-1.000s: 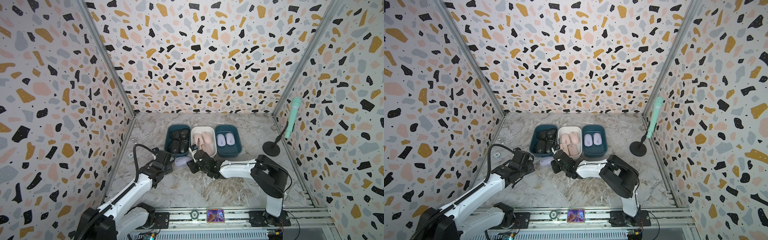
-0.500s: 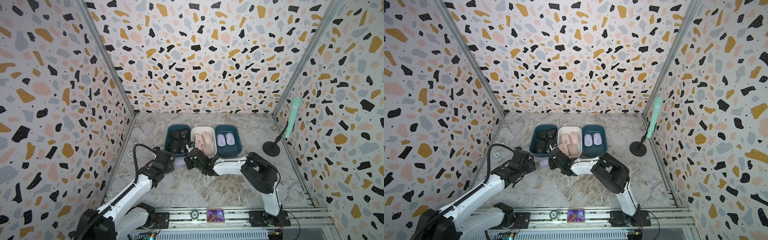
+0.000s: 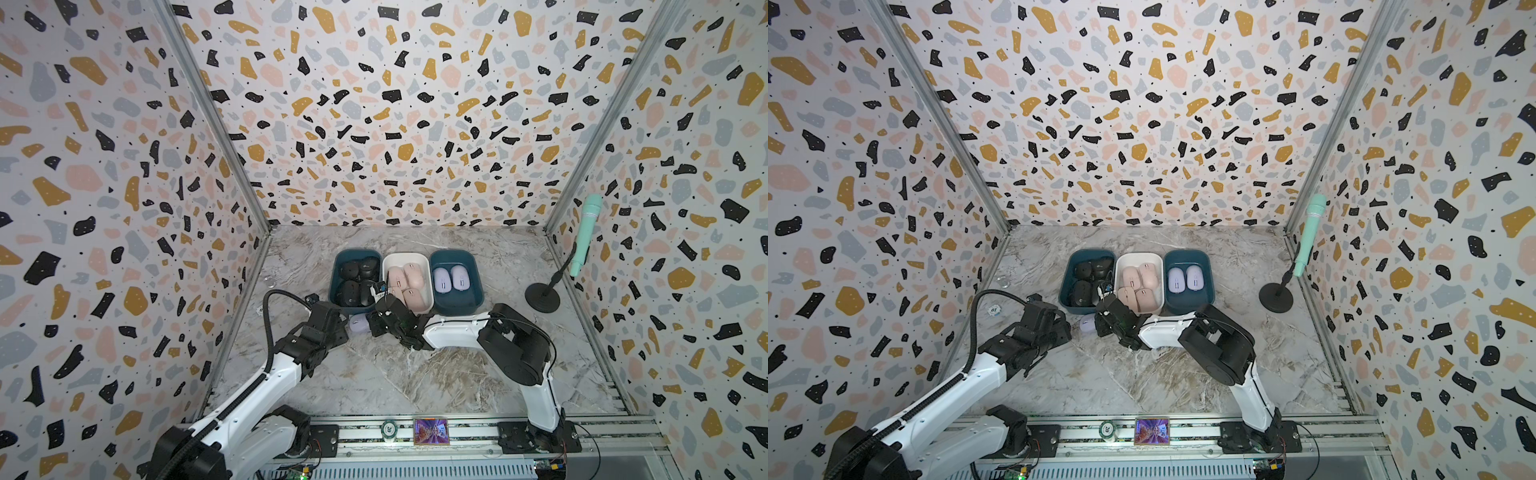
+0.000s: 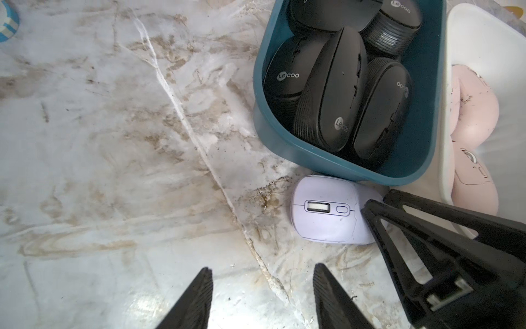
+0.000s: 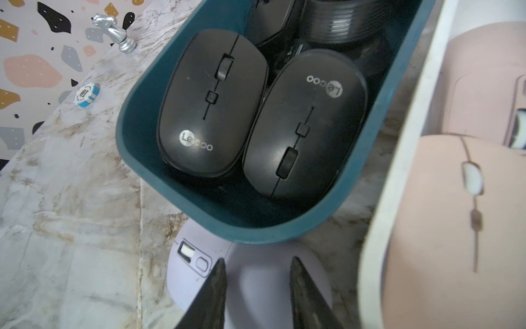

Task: Place the mice by color into the storage box
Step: Adjust the mouse at the center of the board.

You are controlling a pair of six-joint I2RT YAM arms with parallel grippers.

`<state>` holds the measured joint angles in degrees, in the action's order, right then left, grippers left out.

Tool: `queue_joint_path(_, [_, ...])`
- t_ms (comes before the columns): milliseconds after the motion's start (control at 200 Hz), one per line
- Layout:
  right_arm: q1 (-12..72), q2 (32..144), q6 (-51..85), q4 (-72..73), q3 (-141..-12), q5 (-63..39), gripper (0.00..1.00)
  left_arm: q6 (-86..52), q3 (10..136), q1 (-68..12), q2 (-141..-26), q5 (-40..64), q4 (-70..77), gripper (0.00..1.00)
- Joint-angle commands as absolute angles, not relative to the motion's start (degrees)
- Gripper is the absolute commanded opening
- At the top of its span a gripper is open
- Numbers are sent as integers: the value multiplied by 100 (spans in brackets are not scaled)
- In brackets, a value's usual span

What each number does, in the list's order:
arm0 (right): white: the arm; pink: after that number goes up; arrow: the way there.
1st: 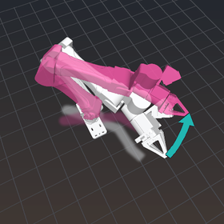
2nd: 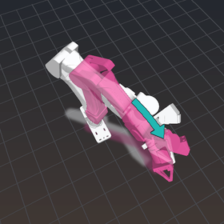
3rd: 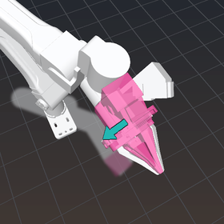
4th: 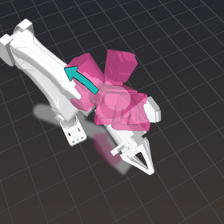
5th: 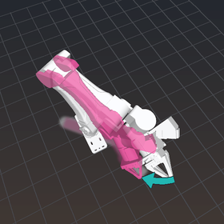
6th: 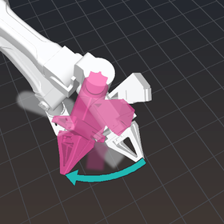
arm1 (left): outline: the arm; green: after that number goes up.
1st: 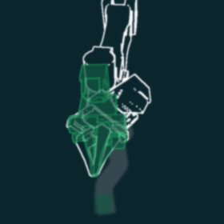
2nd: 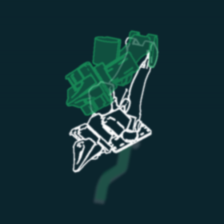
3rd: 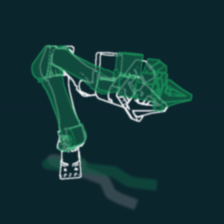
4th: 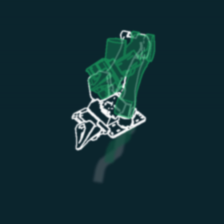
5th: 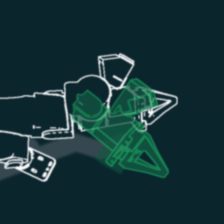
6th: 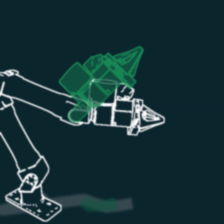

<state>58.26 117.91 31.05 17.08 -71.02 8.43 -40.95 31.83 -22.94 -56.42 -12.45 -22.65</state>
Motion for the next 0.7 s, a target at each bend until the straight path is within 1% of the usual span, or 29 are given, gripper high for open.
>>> queue_joint_path(0, [5908, 11923, 3155, 1274, -7195, 661, 37, -4126, 3116, -2307, -5575, -1174, -2182, 56])
queue_joint_path(215, [5941, 11823, 3146, 1279, -7120, 721, 37, -4162, 3060, -2309, -5497, -1168, -2195, 56])
queue_joint_path(315, [5911, 11905, 3114, 1231, -7274, 890, 37, -4167, 3022, -2304, -5444, -1167, -2179, 56])
queue_joint_path(476, [5872, 12050, 3129, 1076, -7513, 877, 37, -4166, 3050, -2303, -5403, -1170, -2226, 56])
queue_joint_path(696, [6014, 11735, 3260, 949, -7192, 748, 37, -4194, 3068, -2303, -5366, -1209, -2256, 57])
